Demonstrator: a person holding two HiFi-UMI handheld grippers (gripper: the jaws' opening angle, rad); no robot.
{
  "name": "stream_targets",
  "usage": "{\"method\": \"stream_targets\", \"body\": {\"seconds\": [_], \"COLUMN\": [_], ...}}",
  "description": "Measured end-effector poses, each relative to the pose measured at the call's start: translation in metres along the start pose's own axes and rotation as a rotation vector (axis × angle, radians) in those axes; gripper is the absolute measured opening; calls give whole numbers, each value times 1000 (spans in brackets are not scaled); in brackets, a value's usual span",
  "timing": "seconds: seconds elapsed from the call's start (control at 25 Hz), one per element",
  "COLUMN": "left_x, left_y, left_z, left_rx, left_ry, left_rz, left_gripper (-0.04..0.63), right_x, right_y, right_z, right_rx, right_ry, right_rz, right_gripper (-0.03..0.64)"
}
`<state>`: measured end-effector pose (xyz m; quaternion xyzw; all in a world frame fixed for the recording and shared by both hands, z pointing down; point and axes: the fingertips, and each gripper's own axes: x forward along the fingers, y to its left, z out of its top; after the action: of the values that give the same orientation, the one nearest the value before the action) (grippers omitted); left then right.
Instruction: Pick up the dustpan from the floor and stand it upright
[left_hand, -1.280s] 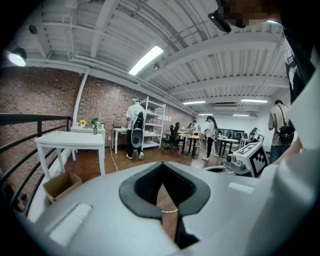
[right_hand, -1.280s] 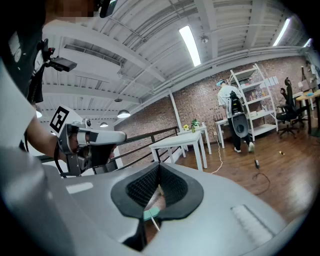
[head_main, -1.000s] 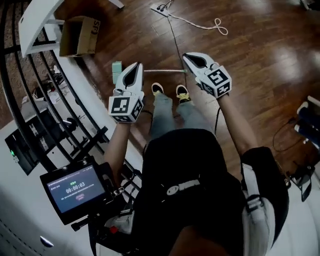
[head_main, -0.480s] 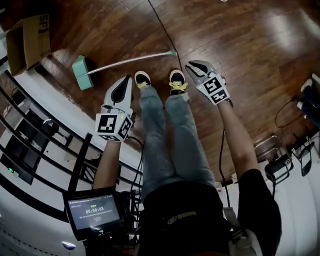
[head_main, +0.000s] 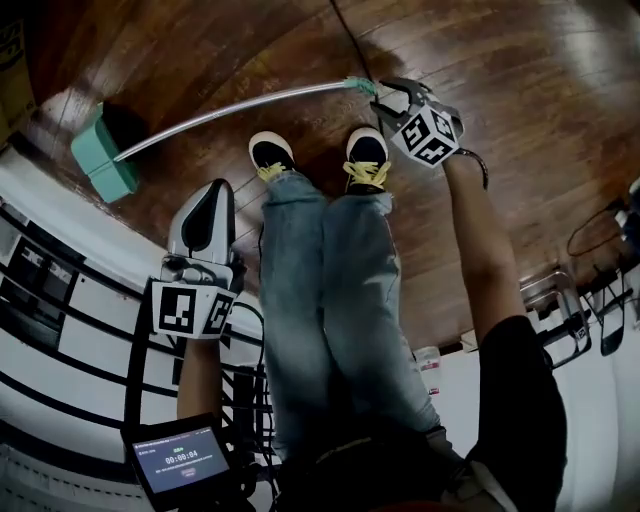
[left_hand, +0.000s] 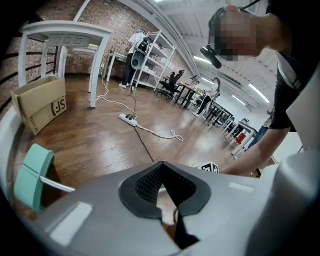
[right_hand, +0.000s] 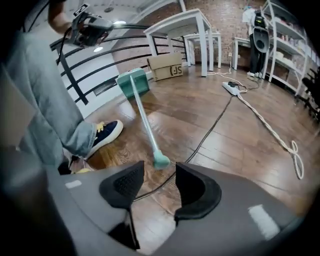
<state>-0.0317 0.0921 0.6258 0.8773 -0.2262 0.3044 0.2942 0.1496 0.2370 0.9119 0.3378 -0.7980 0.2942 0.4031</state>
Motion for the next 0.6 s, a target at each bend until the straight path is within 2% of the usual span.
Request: {"method": "stream_targets", "body": {"seconds": [0.12, 0.24, 0.32, 0.48, 0.6], "left_x": [25, 39, 44, 45, 34], "left_y": [9, 4, -1, -9, -13], "left_z": [-16, -8, 0, 8, 15], "left_rx": [2, 13, 27, 20, -12], "left_ry": [-15, -24, -25, -29, -40], "left_rz": [-15, -26, -36, -44, -40], "left_gripper": [20, 20, 19, 20, 19], "right_x": [31, 37, 36, 22, -5], "right_y": [-8, -12, -10, -7, 4], "right_z": [-17, -13, -7, 3, 30], "right_rx": [-103, -141, -172, -186, -169], "right_ry": [-10, -43, -57, -66, -122], "right_rz": [9, 40, 60, 69, 75], "right_gripper": [204, 201, 150, 144, 143]}}
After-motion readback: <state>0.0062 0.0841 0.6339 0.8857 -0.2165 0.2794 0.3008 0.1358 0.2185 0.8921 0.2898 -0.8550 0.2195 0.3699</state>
